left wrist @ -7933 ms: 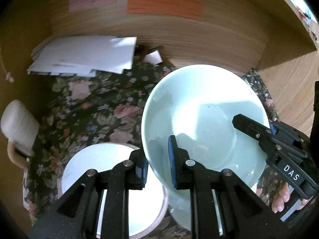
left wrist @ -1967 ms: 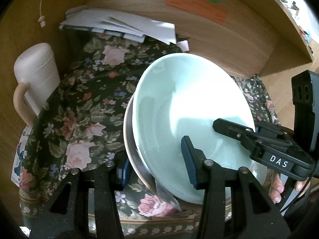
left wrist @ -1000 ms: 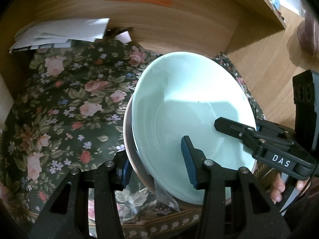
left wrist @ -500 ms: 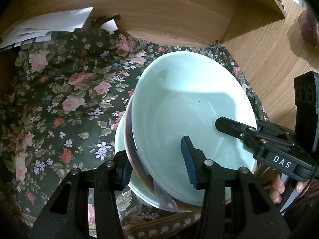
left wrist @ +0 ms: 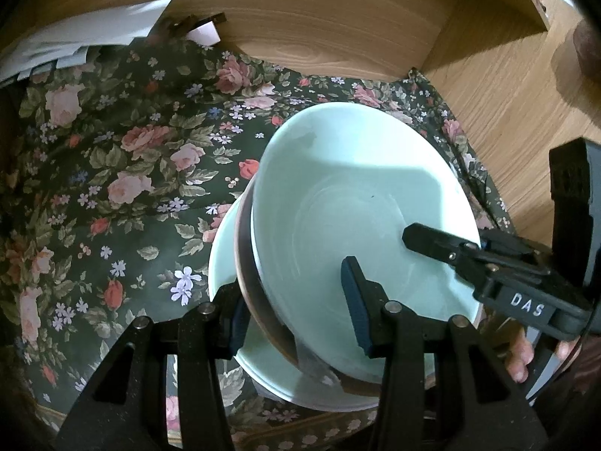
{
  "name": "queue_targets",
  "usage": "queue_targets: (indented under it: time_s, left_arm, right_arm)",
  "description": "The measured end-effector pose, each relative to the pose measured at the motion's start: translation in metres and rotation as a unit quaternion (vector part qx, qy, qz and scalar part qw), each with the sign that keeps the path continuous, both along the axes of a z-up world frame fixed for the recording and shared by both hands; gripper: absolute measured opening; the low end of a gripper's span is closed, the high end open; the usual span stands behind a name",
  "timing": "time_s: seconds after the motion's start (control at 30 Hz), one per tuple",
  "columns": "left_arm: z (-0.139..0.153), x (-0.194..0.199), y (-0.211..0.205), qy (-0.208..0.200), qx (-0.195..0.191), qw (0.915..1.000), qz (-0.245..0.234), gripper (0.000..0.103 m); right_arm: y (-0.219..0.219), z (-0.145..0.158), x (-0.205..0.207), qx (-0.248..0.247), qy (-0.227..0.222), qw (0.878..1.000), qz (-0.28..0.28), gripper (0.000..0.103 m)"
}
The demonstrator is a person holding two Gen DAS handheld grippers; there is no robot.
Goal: Organize plates and bowls
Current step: 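Open both tools and pull them back from the bowl stack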
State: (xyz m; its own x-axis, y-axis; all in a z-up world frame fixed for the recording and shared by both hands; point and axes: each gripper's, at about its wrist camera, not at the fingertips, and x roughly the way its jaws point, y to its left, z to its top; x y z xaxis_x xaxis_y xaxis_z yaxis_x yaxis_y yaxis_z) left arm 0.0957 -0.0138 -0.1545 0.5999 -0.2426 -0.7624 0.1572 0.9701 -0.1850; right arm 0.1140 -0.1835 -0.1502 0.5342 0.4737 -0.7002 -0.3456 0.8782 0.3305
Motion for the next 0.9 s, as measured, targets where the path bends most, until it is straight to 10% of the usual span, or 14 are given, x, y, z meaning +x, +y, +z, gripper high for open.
queue_targets:
  time_s: [0.27, 0.5, 0.9]
  left_arm:
    - [0.000, 0.001, 0.004, -0.005, 0.001, 1.0000, 0.007, 0.057]
    - [0.025, -0.020, 0.011, -0.070, 0.020, 0.9965, 0.041, 0.065]
    - [0.093, -0.098, 0.006, -0.264, 0.051, 0.9578, 0.101, 0.089]
  right_arm:
    - [0.016, 0.012, -0.017, -0.104, -0.089, 0.991, 0.008, 0.041]
    - [0.007, 0.038, -0.033, -0.101, -0.137, 0.985, 0.005, 0.049]
    - [-0.014, 0.093, -0.086, 0.003, -0.232, 0.973, -0.006, 0.062]
